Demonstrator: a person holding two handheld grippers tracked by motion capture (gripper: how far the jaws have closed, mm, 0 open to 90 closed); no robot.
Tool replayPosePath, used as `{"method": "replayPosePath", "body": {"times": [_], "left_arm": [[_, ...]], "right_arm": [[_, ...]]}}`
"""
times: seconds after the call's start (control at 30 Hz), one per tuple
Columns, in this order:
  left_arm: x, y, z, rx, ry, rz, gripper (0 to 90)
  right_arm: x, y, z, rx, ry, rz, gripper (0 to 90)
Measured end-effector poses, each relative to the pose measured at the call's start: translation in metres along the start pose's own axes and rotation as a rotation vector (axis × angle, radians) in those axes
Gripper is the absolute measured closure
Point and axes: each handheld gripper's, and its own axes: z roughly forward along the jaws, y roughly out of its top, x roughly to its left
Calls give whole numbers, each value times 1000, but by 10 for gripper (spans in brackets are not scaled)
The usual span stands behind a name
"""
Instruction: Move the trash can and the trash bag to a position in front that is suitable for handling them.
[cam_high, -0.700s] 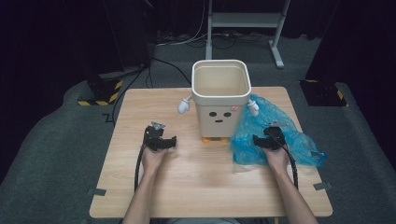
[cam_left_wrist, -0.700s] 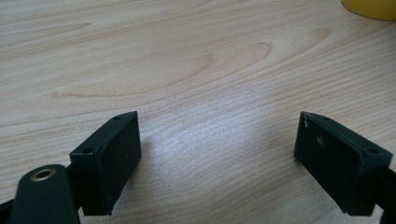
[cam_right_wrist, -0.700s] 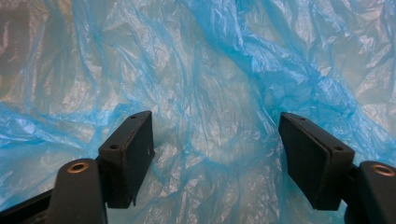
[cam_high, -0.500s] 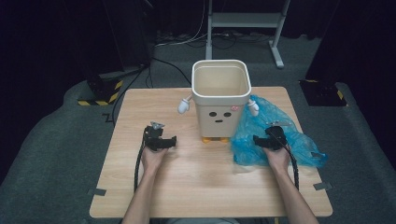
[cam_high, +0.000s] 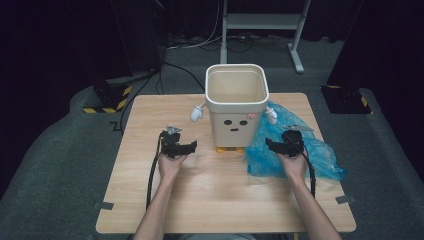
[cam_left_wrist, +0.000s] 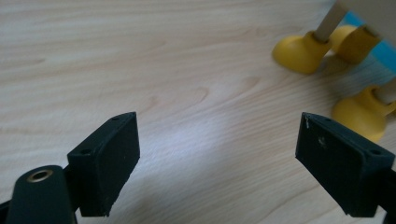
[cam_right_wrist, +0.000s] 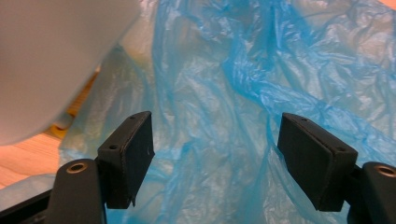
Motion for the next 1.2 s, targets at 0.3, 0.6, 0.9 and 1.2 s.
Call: {"method": "replayPosePath", "body": {"times": [0.3, 0.6, 0.9, 1.2], "left_arm": [[-20, 13, 7, -17, -40, 2, 139], [-30, 18, 12, -24, -67, -7, 135], [-38, 22, 15, -26, -82, 2, 137], [-39, 24, 21, -23, -79, -17, 150]], "right_arm": [[16, 4, 6, -15, 32, 5, 276], [25, 6, 12, -22, 46, 3, 278], [29, 8, 12, -31, 56, -11, 278], [30, 8, 13, -36, 48, -24, 304]]}}
